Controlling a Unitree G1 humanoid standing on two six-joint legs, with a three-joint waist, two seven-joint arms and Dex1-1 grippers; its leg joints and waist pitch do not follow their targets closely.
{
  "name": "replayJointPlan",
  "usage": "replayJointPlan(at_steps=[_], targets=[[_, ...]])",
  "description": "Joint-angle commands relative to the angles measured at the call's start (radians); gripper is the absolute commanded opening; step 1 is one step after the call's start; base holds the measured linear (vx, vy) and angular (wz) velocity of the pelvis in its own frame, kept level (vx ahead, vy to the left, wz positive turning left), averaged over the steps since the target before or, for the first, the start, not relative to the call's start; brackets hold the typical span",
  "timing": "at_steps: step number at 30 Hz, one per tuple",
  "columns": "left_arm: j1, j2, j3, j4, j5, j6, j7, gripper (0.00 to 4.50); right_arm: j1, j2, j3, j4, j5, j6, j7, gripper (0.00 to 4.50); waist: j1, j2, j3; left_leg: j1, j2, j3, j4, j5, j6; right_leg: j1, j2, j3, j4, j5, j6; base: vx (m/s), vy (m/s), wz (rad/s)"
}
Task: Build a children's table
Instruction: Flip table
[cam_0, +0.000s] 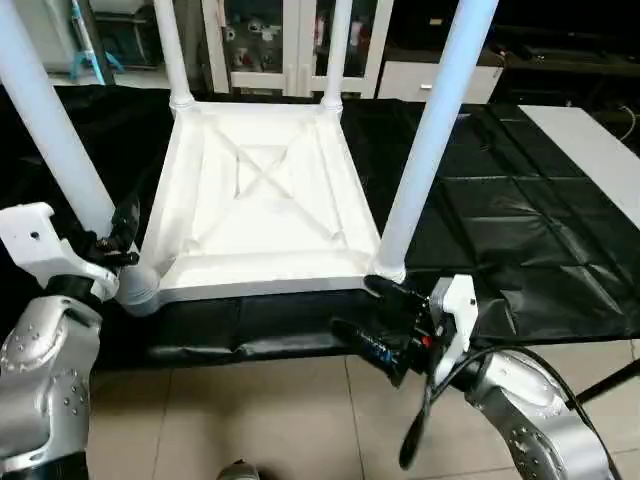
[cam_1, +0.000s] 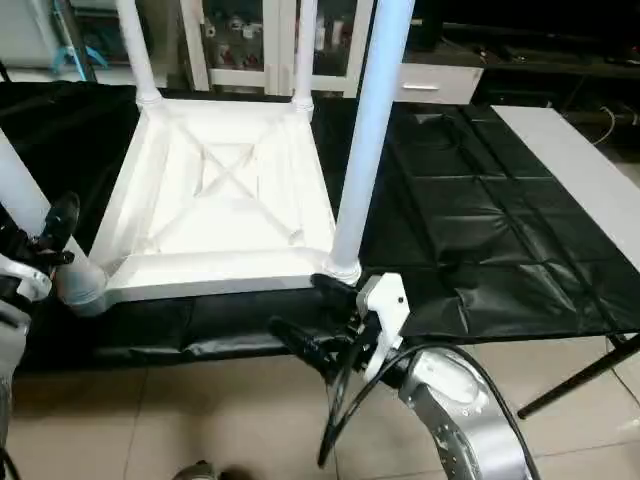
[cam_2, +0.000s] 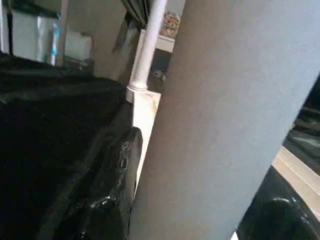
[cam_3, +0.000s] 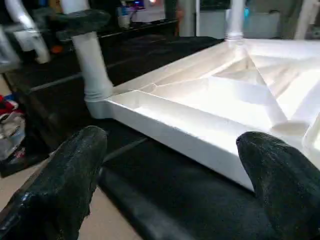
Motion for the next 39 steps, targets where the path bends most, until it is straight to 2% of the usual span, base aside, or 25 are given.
replayJointPlan(at_steps=[1,4,7,8,10,11,14,16,18,19,20,22,24,25,26,27,29,31,33,34,35,36,39], targets=[[-0.037,-0.058,0.015,0.0,-0.167,0.029,0.002,2.19,-0.018,0.003,-0.025,0.026,-0.03,-0.007,-0.045,4.5,-0.002,0.006,-0.044,0.023,0.048,-0.014,-0.096,-0.218,-0.037,0.01,-0.059,0.037,-0.07,-0.013,-0.164,0.0,0.0,0.0],[-0.08,-0.098,0.02,-0.007,-0.223,0.053,0.014,2.19,-0.051,0.043,-0.062,0.069,-0.016,0.021,-0.111,4.5,0.0,0.008,-0.048,0.025,0.047,-0.01,-0.093,-0.186,-0.037,0.008,-0.056,0.037,-0.068,0.019,-0.168,0.0,0.0,0.0],[-0.11,-0.123,0.02,-0.014,-0.249,0.069,0.019,2.19,-0.063,0.053,-0.064,0.103,-0.01,0.059,-0.129,4.5,0.001,0.008,-0.05,0.022,0.048,-0.011,-0.093,-0.167,-0.035,0.012,-0.054,0.035,-0.065,0.052,-0.161,0.0,0.0,0.0],[-0.119,-0.128,0.017,-0.015,-0.252,0.072,0.016,2.19,-0.067,0.06,-0.066,0.112,0.003,0.073,-0.129,4.5,0.004,0.011,-0.051,0.026,0.047,-0.011,-0.091,-0.163,-0.037,0.011,-0.054,0.035,-0.065,0.059,-0.158,0.0,0.0,0.0],[-0.13,-0.134,0.011,-0.017,-0.251,0.079,0.017,2.19,-0.08,0.079,-0.075,0.128,0.026,0.101,-0.142,4.5,0.002,0.009,-0.051,0.019,0.045,-0.012,-0.092,-0.148,-0.036,0.017,-0.054,0.034,-0.064,0.092,-0.149,0.0,0.0,0.0],[-0.137,-0.141,-0.003,-0.02,-0.248,0.088,0.018,2.19,-0.118,0.127,-0.109,0.159,0.1,0.155,-0.169,4.5,-0.002,0.012,-0.053,0.021,0.044,-0.013,-0.091,-0.141,-0.038,0.016,-0.054,0.033,-0.062,0.109,-0.15,0.0,0.0,0.0],[-0.142,-0.149,-0.005,-0.019,-0.253,0.092,0.021,2.18,-0.152,0.153,-0.131,0.188,0.145,0.196,-0.183,4.5,-0.008,0.01,-0.056,0.021,0.044,-0.014,-0.088,-0.126,-0.033,0.019,-0.055,0.032,-0.058,0.132,-0.16,0.0,0.0,0.0],[-0.143,-0.15,-0.01,-0.02,-0.253,0.1,0.019,2.18,-0.187,0.185,-0.166,0.217,0.216,0.245,-0.187,4.5,-0.006,0.015,-0.059,0.022,0.043,-0.011,-0.083,-0.081,-0.027,0.018,-0.053,0.031,-0.052,0.189,-0.16,0.0,0.0,0.0],[-0.144,-0.151,-0.01,-0.022,-0.254,0.106,0.02,2.18,-0.218,0.208,-0.196,0.253,0.261,0.273,-0.19,4.5,-0.005,0.012,-0.063,0.021,0.042,-0.009,-0.078,-0.044,-0.024,0.02,-0.051,0.03,-0.049,0.236,-0.163,0.0,0.0,0.0],[-0.146,-0.151,-0.008,-0.023,-0.256,0.109,0.021,2.18,-0.248,0.228,-0.225,0.289,0.304,0.293,-0.195,4.5,-0.004,0.015,-0.065,0.019,0.04,-0.01,-0.076,-0.019,-0.022,0.021,-0.051,0.029,-0.044,0.263,-0.168,0.0,0.0,0.0],[-0.146,-0.151,-0.006,-0.023,-0.257,0.11,0.023,2.18,-0.263,0.235,-0.236,0.311,0.314,0.296,-0.197,4.5,-0.003,0.014,-0.066,0.02,0.039,-0.008,-0.074,-0.013,-0.021,0.02,-0.05,0.028,-0.045,0.273,-0.169,0.0,0.0,0.0],[-0.15,-0.149,0.002,-0.023,-0.258,0.118,0.022,2.18,-0.337,0.271,-0.297,0.406,0.37,0.321,-0.203,4.5,-0.004,0.014,-0.069,0.018,0.039,-0.006,-0.073,-0.008,-0.023,0.018,-0.05,0.027,-0.039,0.284,-0.183,0.0,0.0,0.0],[-0.151,-0.146,0.005,-0.024,-0.261,0.121,0.024,2.18,-0.396,0.29,-0.332,0.483,0.387,0.316,-0.223,4.5,-0.005,0.016,-0.067,0.02,0.04,-0.005,-0.073,-0.015,-0.031,0.014,-0.049,0.026,-0.04,0.269,-0.188,0.0,0.0,0.0],[-0.151,-0.146,0.005,-0.024,-0.261,0.121,0.024,2.18,-0.398,0.291,-0.333,0.486,0.388,0.316,-0.224,4.5,-0.003,0.018,-0.067,0.02,0.041,-0.004,-0.075,-0.025,-0.036,0.014,-0.05,0.026,-0.042,0.256,-0.185,0.0,0.0,0.0],[-0.15,-0.144,0.005,-0.026,-0.262,0.122,0.024,2.18,-0.434,0.3,-0.351,0.533,0.396,0.31,-0.229,4.5,-0.002,0.014,-0.066,0.019,0.041,-0.003,-0.076,-0.031,-0.037,0.016,-0.051,0.026,-0.043,0.25,-0.182,0.0,0.0,0.0],[-0.149,-0.142,0.007,-0.029,-0.265,0.124,0.024,2.18,-0.475,0.308,-0.369,0.59,0.4,0.3,-0.234,4.5,-0.003,0.016,-0.066,0.018,0.041,-0.005,-0.079,-0.052,-0.045,0.017,-0.053,0.024,-0.042,0.222,-0.185,0.0,0.0,0.0],[-0.146,-0.143,0.009,-0.036,-0.268,0.127,0.025,2.18,-0.541,0.315,-0.388,0.684,0.396,0.273,-0.231,4.5,-0.006,0.017,-0.064,0.018,0.043,-0.003,-0.082,-0.082,-0.063,0.014,-0.054,0.025,-0.044,0.176,-0.184,0.0,0.0,0.0],[-0.144,-0.146,0.01,-0.039,-0.271,0.128,0.028,2.18,-0.576,0.319,-0.401,0.736,0.396,0.257,-0.235,4.5,-0.002,0.017,-0.065,0.02,0.044,-0.003,-0.083,-0.085,-0.068,0.013,-0.054,0.024,-0.045,0.174,-0.178,0.0,0.0,0.0],[-0.137,-0.145,0.006,-0.046,-0.267,0.13,0.025,2.18,-0.625,0.323,-0.427,0.809,0.401,0.228,-0.246,4.5,-0.001,0.014,-0.066,0.019,0.044,-0.002,-0.083,-0.084,-0.065,0.013,-0.055,0.024,-0.044,0.176,-0.182,0.0,0.0,0.0],[-0.134,-0.147,0.005,-0.052,-0.267,0.133,0.027,2.18,-0.671,0.328,-0.464,0.878,0.415,0.201,-0.264,4.5,-0.001,0.014,-0.066,0.019,0.044,-0.001,-0.083,-0.09,-0.065,0.012,-0.056,0.025,-0.044,0.168,-0.182,0.0,0.0,0.0],[-0.132,-0.148,0.006,-0.054,-0.267,0.133,0.027,2.18,-0.691,0.328,-0.472,0.905,0.413,0.186,-0.27,4.5,-0.002,0.015,-0.066,0.019,0.044,-0.001,-0.084,-0.092,-0.066,0.012,-0.056,0.024,-0.044,0.164,-0.184,0.0,0.0,0.0],[-0.132,-0.148,0.008,-0.056,-0.268,0.134,0.028,2.18,-0.71,0.329,-0.481,0.931,0.411,0.175,-0.273,4.5,0.0,0.011,-0.068,0.019,0.045,0.0,-0.082,-0.084,-0.064,0.012,-0.056,0.024,-0.043,0.169,-0.186,0.0,0.0,0.0],[-0.13,-0.146,0.009,-0.062,-0.27,0.137,0.028,2.18,-0.76,0.333,-0.509,1.001,0.409,0.133,-0.287,4.5,0.0,0.013,-0.067,0.017,0.043,0.001,-0.082,-0.072,-0.054,0.012,-0.055,0.023,-0.042,0.177,-0.181,0.0,0.0,0.0]])
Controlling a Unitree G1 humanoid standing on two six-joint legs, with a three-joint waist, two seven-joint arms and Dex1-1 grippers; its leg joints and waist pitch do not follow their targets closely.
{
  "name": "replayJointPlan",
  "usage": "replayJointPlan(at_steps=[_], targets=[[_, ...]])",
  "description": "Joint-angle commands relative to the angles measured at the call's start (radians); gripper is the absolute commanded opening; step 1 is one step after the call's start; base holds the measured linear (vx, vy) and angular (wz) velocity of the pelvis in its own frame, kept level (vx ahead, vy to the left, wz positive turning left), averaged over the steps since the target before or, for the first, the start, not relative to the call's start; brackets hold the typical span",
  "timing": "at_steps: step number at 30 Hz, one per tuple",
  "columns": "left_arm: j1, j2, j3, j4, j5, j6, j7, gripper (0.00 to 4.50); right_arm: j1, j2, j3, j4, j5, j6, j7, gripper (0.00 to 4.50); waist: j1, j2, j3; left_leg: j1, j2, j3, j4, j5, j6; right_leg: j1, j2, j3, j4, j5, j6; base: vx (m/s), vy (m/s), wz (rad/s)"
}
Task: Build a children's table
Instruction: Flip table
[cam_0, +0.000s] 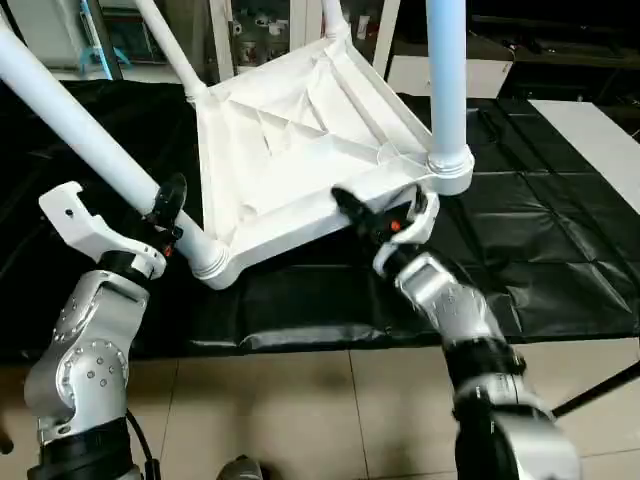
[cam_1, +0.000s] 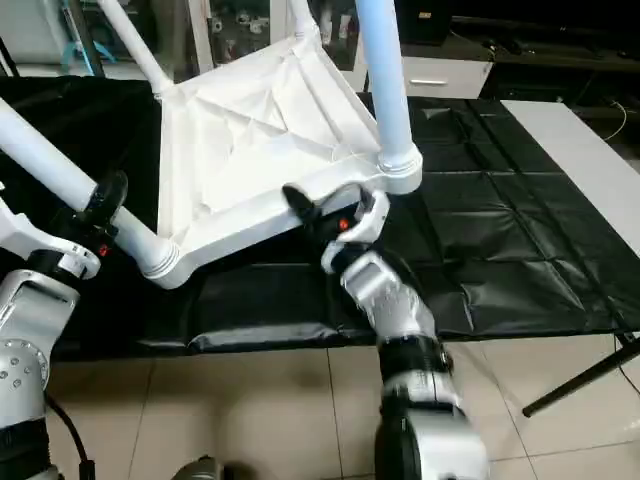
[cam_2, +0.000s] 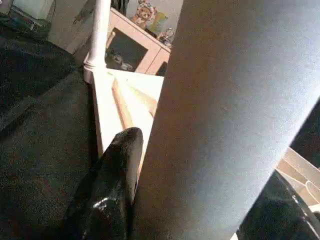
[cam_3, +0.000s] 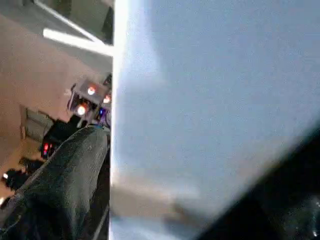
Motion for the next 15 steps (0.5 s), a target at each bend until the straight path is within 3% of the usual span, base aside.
replayJointPlan(at_steps=[1,3,6,14,15], targets=[[-0.018,-0.026,0.002,-0.052,-0.101,0.003,-0.007,2.18,-0.041,0.0,-0.038,0.068,0.01,-0.04,-0.028,4.5,-0.003,0.009,-0.07,0.035,0.042,-0.002,-0.077,-0.096,-0.056,0.03,-0.055,0.025,-0.047,0.168,-0.183,0.0,0.0,0.0],[-0.016,-0.027,0.001,-0.057,-0.101,0.003,-0.007,2.18,-0.071,-0.001,-0.048,0.118,0.004,-0.062,-0.029,4.5,-0.002,0.012,-0.071,0.034,0.042,-0.002,-0.075,-0.081,-0.05,0.031,-0.054,0.024,-0.046,0.18,-0.187,0.0,0.0,0.0],[-0.011,-0.029,-0.008,-0.068,-0.095,0.002,-0.011,2.18,-0.098,0.0,-0.052,0.16,-0.003,-0.08,-0.012,4.5,-0.001,0.007,-0.072,0.032,0.041,-0.001,-0.072,-0.059,-0.032,0.033,-0.054,0.024,-0.043,0.205,-0.191,0.0,0.0,0.0],[0.0,-0.041,-0.029,-0.09,-0.087,0.006,-0.016,2.18,-0.178,0.001,-0.085,0.283,-0.028,-0.114,-0.014,4.5,-0.003,0.008,-0.075,0.028,0.041,0.003,-0.065,-0.022,0.005,0.031,-0.053,0.023,-0.038,0.23,-0.218,0.0,0.0,0.0],[0.0,-0.042,-0.029,-0.09,-0.087,0.006,-0.016,2.18,-0.182,0.001,-0.085,0.292,-0.031,-0.115,-0.02,4.22,-0.003,0.009,-0.075,0.028,0.041,0.004,-0.065,-0.017,0.009,0.03,-0.052,0.023,-0.038,0.231,-0.219,0.0,0.0,0.0]])
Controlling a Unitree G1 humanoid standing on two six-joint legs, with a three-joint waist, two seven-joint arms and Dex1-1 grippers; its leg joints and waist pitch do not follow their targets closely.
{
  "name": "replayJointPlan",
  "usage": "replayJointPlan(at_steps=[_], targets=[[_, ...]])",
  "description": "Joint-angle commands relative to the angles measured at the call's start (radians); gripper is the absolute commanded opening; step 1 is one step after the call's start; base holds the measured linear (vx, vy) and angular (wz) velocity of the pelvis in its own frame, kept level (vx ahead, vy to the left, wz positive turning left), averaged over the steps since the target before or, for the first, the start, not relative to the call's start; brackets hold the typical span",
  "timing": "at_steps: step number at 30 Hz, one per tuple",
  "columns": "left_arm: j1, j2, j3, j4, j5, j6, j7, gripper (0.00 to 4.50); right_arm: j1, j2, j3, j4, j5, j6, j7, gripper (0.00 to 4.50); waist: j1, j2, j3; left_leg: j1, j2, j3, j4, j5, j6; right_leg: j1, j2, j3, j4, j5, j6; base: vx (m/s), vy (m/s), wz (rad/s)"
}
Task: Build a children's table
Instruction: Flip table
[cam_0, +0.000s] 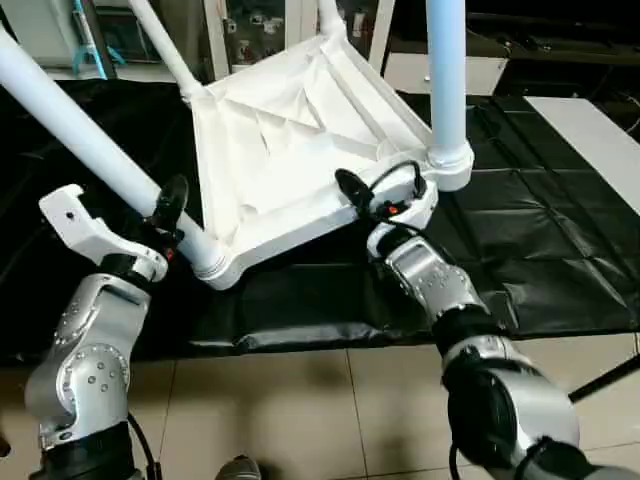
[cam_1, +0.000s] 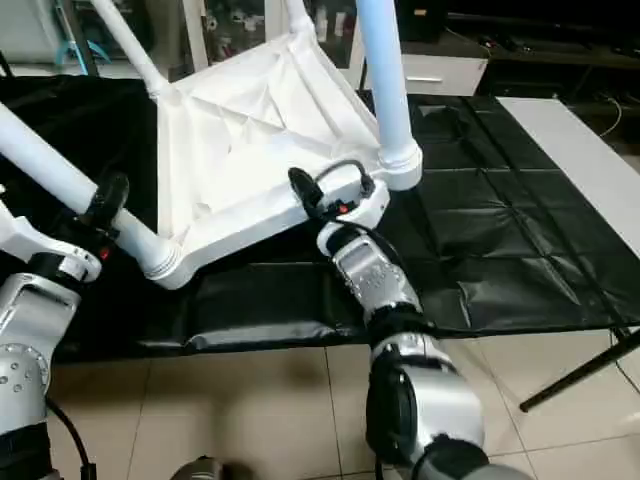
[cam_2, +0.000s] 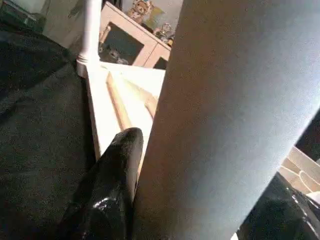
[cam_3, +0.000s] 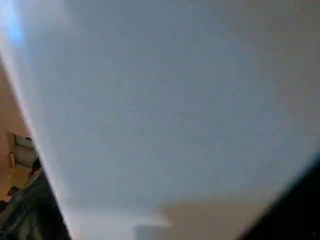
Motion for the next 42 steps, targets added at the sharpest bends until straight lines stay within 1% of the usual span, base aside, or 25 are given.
replayJointPlan(at_steps=[1,2,5,6,9,12,14,15,16,17,19,20,22,24,27,28,30,32,34,36,37,38,39,40,42], targets=[[-0.014,-0.025,-0.016,-0.064,-0.086,-0.006,-0.022,2.18,-0.021,-0.002,-0.008,0.03,-0.012,-0.001,-0.021,4.22,0.001,0.008,-0.075,0.035,0.038,-0.002,-0.064,-0.02,0.007,0.038,-0.053,0.023,-0.041,0.228,-0.217,0.0,0.0,0.0],[-0.014,-0.025,-0.017,-0.064,-0.085,-0.006,-0.022,2.18,-0.023,-0.001,-0.01,0.035,-0.01,-0.001,-0.025,4.22,0.001,0.008,-0.075,0.035,0.038,-0.001,-0.063,-0.021,0.009,0.038,-0.052,0.023,-0.041,0.227,-0.219,0.0,0.0,0.0],[-0.01,-0.025,-0.022,-0.063,-0.08,-0.01,-0.028,2.18,-0.024,-0.002,-0.017,0.048,-0.012,-0.009,-0.03,3.85,0.003,0.009,-0.077,0.036,0.04,0.004,-0.062,-0.022,0.013,0.035,-0.052,0.023,-0.04,0.228,-0.221,0.0,0.0,0.0],[-0.01,-0.024,-0.022,-0.062,-0.079,-0.011,-0.029,2.18,-0.029,-0.003,-0.023,0.057,-0.015,-0.015,-0.028,3.79,0.003,0.011,-0.077,0.036,0.041,0.004,-0.062,-0.023,0.012,0.034,-0.052,0.023,-0.039,0.227,-0.22,0.0,0.0,0.0],[-0.009,-0.024,-0.022,-0.063,-0.076,-0.011,-0.03,2.18,-0.037,-0.008,-0.033,0.076,-0.023,-0.027,-0.026,3.53,0.002,0.01,-0.075,0.037,0.042,0.006,-0.064,-0.047,0.002,0.032,-0.051,0.022,-0.041,0.199,-0.22,0.0,0.0,0.0],[-0.007,-0.025,-0.022,-0.064,-0.073,-0.011,-0.032,2.18,-0.047,-0.014,-0.044,0.095,-0.033,-0.044,-0.037,3.3,0.002,0.01,-0.074,0.036,0.043,0.007,-0.065,-0.059,-0.006,0.033,-0.052,0.023,-0.042,0.187,-0.216,0.0,0.0,0.0],[-0.004,-0.024,-0.025,-0.061,-0.069,-0.015,-0.031,2.18,-0.054,-0.021,-0.048,0.103,-0.036,-0.057,-0.053,3.15,0.002,0.013,-0.074,0.038,0.043,0.006,-0.065,-0.066,-0.009,0.031,-0.052,0.023,-0.042,0.18,-0.214,0.0,0.0,0.0],[-0.004,-0.024,-0.025,-0.06,-0.068,-0.016,-0.03,2.18,-0.055,-0.022,-0.049,0.104,-0.037,-0.06,-0.056,3.01,0.001,0.012,-0.073,0.038,0.043,0.006,-0.066,-0.072,-0.012,0.031,-0.051,0.023,-0.043,0.172,-0.213,0.0,0.0,0.0],[-0.004,-0.024,-0.026,-0.059,-0.066,-0.018,-0.029,2.18,-0.056,-0.024,-0.049,0.106,-0.041,-0.066,-0.062,3.01,0.0,0.011,-0.073,0.038,0.043,0.007,-0.066,-0.08,-0.014,0.031,-0.051,0.023,-0.043,0.168,-0.212,0.0,0.0,0.0],[-0.003,-0.024,-0.027,-0.059,-0.064,-0.02,-0.028,2.18,-0.057,-0.025,-0.047,0.106,-0.046,-0.072,-0.064,3.01,0.0,0.011,-0.072,0.037,0.043,0.007,-0.067,-0.084,-0.015,0.031,-0.051,0.024,-0.043,0.163,-0.212,0.0,0.0,0.0],[-0.002,-0.025,-0.03,-0.057,-0.059,-0.024,-0.026,2.18,-0.06,-0.029,-0.043,0.111,-0.067,-0.093,-0.072,2.72,0.001,0.012,-0.072,0.038,0.044,0.007,-0.068,-0.101,-0.02,0.029,-0.053,0.024,-0.045,0.144,-0.208,0.0,0.0,0.0],[-0.002,-0.025,-0.03,-0.057,-0.059,-0.024,-0.026,2.18,-0.06,-0.029,-0.043,0.111,-0.067,-0.093,-0.072,2.72,0.001,0.012,-0.072,0.038,0.044,0.007,-0.067,-0.098,-0.021,0.03,-0.052,0.024,-0.044,0.147,-0.208,0.0,0.0,0.0],[-0.001,-0.028,-0.032,-0.056,-0.056,-0.027,-0.023,2.18,-0.061,-0.035,-0.027,0.109,-0.103,-0.126,-0.09,2.61,0.0,0.012,-0.072,0.037,0.044,0.006,-0.068,-0.099,-0.023,0.03,-0.051,0.024,-0.044,0.146,-0.206,0.0,0.0,0.0],[0.001,-0.033,-0.033,-0.054,-0.052,-0.032,-0.016,2.18,-0.063,-0.041,-0.014,0.095,-0.136,-0.169,-0.114,2.33,-0.001,0.012,-0.072,0.036,0.043,0.007,-0.067,-0.102,-0.026,0.029,-0.052,0.025,-0.045,0.143,-0.206,0.0,0.0,0.0],[0.0,-0.035,-0.031,-0.049,-0.047,-0.037,-0.009,2.18,-0.063,-0.048,-0.002,0.077,-0.155,-0.191,-0.132,2.25,-0.002,0.01,-0.07,0.036,0.044,0.007,-0.069,-0.121,-0.024,0.03,-0.052,0.026,-0.047,0.123,-0.202,0.0,0.0,0.0],[-0.001,-0.036,-0.029,-0.044,-0.038,-0.04,0.003,2.53,-0.062,-0.05,0.004,0.063,-0.163,-0.196,-0.137,2.22,-0.002,0.011,-0.069,0.036,0.044,0.007,-0.069,-0.122,-0.023,0.03,-0.052,0.026,-0.047,0.121,-0.2,0.0,0.0,0.0],[-0.006,-0.04,-0.019,-0.031,-0.024,-0.045,0.035,2.87,-0.061,-0.053,0.008,0.037,-0.174,-0.203,-0.137,2.19,-0.003,0.012,-0.069,0.037,0.044,0.007,-0.069,-0.126,-0.023,0.028,-0.05,0.027,-0.047,0.124,-0.196,0.0,0.0,0.0],[-0.008,-0.036,-0.017,-0.025,-0.019,-0.05,0.035,2.96,-0.058,-0.055,0.003,0.006,-0.181,-0.21,-0.153,2.16,0.001,0.014,-0.068,0.041,0.044,0.008,-0.07,-0.143,-0.028,0.024,-0.05,0.027,-0.049,0.11,-0.199,0.0,0.0,0.0],[-0.009,-0.037,-0.018,-0.025,-0.021,-0.05,0.032,3.23,-0.057,-0.057,-0.002,-0.009,-0.182,-0.215,-0.162,2.15,0.002,0.014,-0.068,0.042,0.045,0.008,-0.071,-0.163,-0.034,0.024,-0.05,0.027,-0.05,0.088,-0.189,0.0,0.0,0.0],[-0.011,-0.036,-0.022,-0.025,-0.007,-0.054,0.035,3.29,-0.054,-0.063,-0.003,-0.028,-0.192,-0.234,-0.177,2.15,0.004,0.015,-0.067,0.043,0.046,0.007,-0.074,-0.178,-0.042,0.021,-0.049,0.027,-0.052,0.068,-0.182,0.0,0.0,0.0],[-0.016,-0.032,-0.023,-0.018,0.008,-0.06,0.039,3.33,-0.048,-0.073,0.009,-0.047,-0.216,-0.256,-0.199,2.15,0.005,0.013,-0.067,0.044,0.046,0.008,-0.074,-0.186,-0.047,0.02,-0.049,0.027,-0.053,0.056,-0.175,0.0,0.0,0.0],[-0.016,-0.032,-0.023,-0.018,0.008,-0.06,0.039,3.54,-0.048,-0.073,0.009,-0.047,-0.216,-0.256,-0.199,2.14,0.006,0.014,-0.066,0.043,0.046,0.008,-0.075,-0.191,-0.05,0.02,-0.05,0.027,-0.054,0.047,-0.171,0.0,0.0,0.0],[-0.019,-0.028,-0.025,-0.011,0.023,-0.069,0.043,3.63,-0.044,-0.083,0.019,-0.064,-0.237,-0.273,-0.215,2.14,0.008,0.013,-0.066,0.045,0.046,0.008,-0.075,-0.202,-0.056,0.019,-0.049,0.028,-0.055,0.034,-0.162,0.0,0.0,0.0],[-0.024,-0.026,-0.019,-0.003,0.034,-0.084,0.05,3.67,-0.039,-0.093,0.026,-0.086,-0.254,-0.289,-0.234,2.14,0.012,0.014,-0.065,0.045,0.047,0.007,-0.077,-0.199,-0.061,0.018,-0.049,0.028,-0.057,0.028,-0.149,0.0,0.0,0.0],[-0.025,-0.026,-0.018,-0.002,0.035,-0.086,0.052,3.68,-0.039,-0.094,0.027,-0.089,-0.256,-0.29,-0.236,2.14,0.017,0.013,-0.067,0.046,0.046,0.008,-0.076,-0.201,-0.067,0.017,-0.049,0.029,-0.057,0.03,-0.137,0.0,0.0,0.0]])
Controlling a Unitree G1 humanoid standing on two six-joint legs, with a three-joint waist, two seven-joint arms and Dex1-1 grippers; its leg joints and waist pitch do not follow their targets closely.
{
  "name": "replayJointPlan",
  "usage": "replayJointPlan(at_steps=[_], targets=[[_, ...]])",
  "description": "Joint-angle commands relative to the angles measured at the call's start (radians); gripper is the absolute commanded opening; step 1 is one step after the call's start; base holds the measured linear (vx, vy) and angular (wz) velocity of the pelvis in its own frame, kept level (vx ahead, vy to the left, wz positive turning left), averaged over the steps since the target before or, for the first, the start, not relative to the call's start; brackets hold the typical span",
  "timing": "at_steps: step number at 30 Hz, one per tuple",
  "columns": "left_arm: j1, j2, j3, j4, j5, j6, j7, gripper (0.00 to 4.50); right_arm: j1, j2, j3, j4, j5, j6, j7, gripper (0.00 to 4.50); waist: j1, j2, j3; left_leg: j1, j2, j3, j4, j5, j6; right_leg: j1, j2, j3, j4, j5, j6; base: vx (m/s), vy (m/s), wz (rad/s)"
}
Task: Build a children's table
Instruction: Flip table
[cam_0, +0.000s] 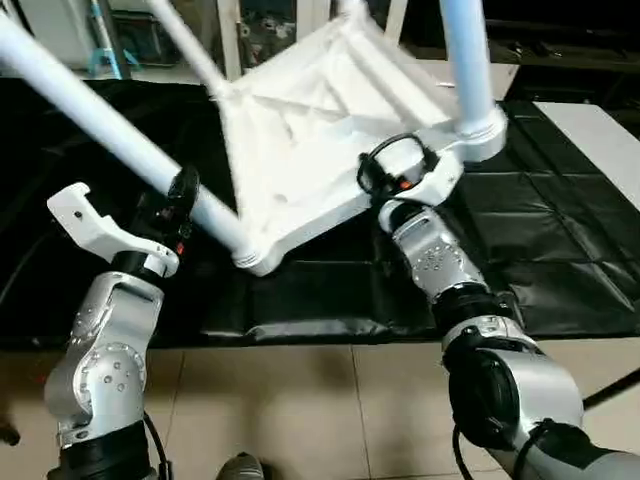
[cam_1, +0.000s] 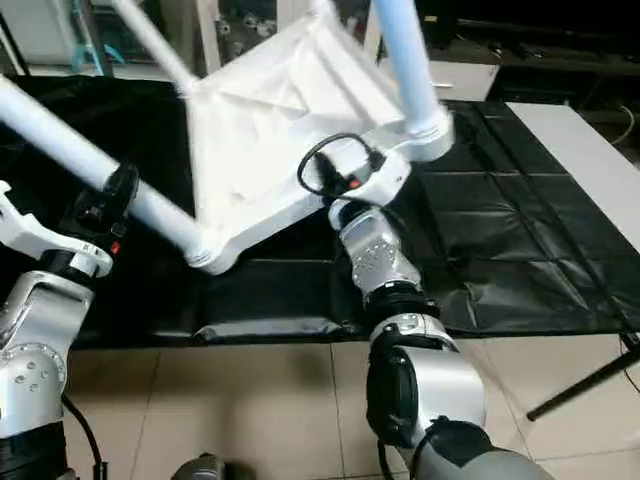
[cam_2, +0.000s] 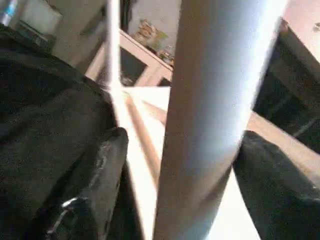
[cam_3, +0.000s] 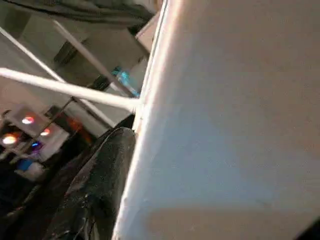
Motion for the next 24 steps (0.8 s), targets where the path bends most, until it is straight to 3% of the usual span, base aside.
replayJointPlan(at_steps=[1,6,8,9,13,17,19,24], targets=[[-0.014,0.006,0.013,0.015,0.026,-0.037,0.032,3.68,0.011,-0.069,0.009,-0.081,-0.071,-0.054,-0.082,2.14,-0.014,0.011,-0.067,0.045,0.036,-0.007,-0.077,-0.211,-0.069,0.021,-0.047,0.029,-0.069,0.028,-0.132,0.0,0.0,0.0],[-0.021,0.017,0.039,0.031,0.052,-0.079,0.06,3.68,0.026,-0.115,0.046,-0.159,-0.12,-0.02,-0.072,2.1,-0.011,0.005,-0.07,0.039,0.032,-0.008,-0.073,-0.177,-0.072,0.027,-0.045,0.029,-0.066,0.067,-0.102,0.0,0.0,0.0],[-0.021,0.017,0.039,0.031,0.052,-0.079,0.06,3.68,0.026,-0.115,0.046,-0.159,-0.12,-0.02,-0.072,2.09,-0.012,0.003,-0.07,0.037,0.031,-0.008,-0.072,-0.168,-0.07,0.027,-0.045,0.029,-0.065,0.077,-0.1,0.0,0.0,0.0],[-0.023,0.023,0.045,0.035,0.061,-0.086,0.064,3.68,0.036,-0.133,0.07,-0.185,-0.153,-0.017,-0.077,2.09,-0.014,0.003,-0.07,0.036,0.03,-0.007,-0.072,-0.166,-0.069,0.027,-0.045,0.029,-0.065,0.077,-0.104,0.0,0.0,0.0],[-0.026,0.046,0.068,0.056,0.089,-0.12,0.083,3.68,0.048,-0.189,0.109,-0.284,-0.19,0.037,-0.055,2.09,-0.016,0.005,-0.07,0.039,0.028,-0.008,-0.07,-0.159,-0.066,0.028,-0.04,0.029,-0.068,0.087,-0.091,0.0,0.0,0.0],[-0.024,0.053,0.062,0.061,0.099,-0.129,0.079,3.68,0.046,-0.214,0.132,-0.303,-0.204,0.058,-0.028,2.08,-0.018,0.004,-0.068,0.038,0.03,-0.007,-0.071,-0.179,-0.072,0.026,-0.043,0.029,-0.069,0.056,-0.1,0.0,0.0,0.0],[-0.027,0.065,0.055,0.069,0.122,-0.149,0.074,3.68,0.041,-0.255,0.179,-0.323,-0.257,0.063,-0.004,2.07,-0.02,0.001,-0.068,0.038,0.03,-0.006,-0.071,-0.182,-0.07,0.026,-0.042,0.03,-0.071,0.047,-0.105,0.0,0.0,0.0],[-0.029,0.087,0.034,0.069,0.153,-0.157,0.058,3.68,0.018,-0.285,0.196,-0.342,-0.287,0.071,-0.014,2.04,-0.019,0.0,-0.068,0.04,0.029,-0.005,-0.068,-0.172,-0.066,0.025,-0.041,0.031,-0.069,0.05,-0.11,0.0,0.0,0.0]])
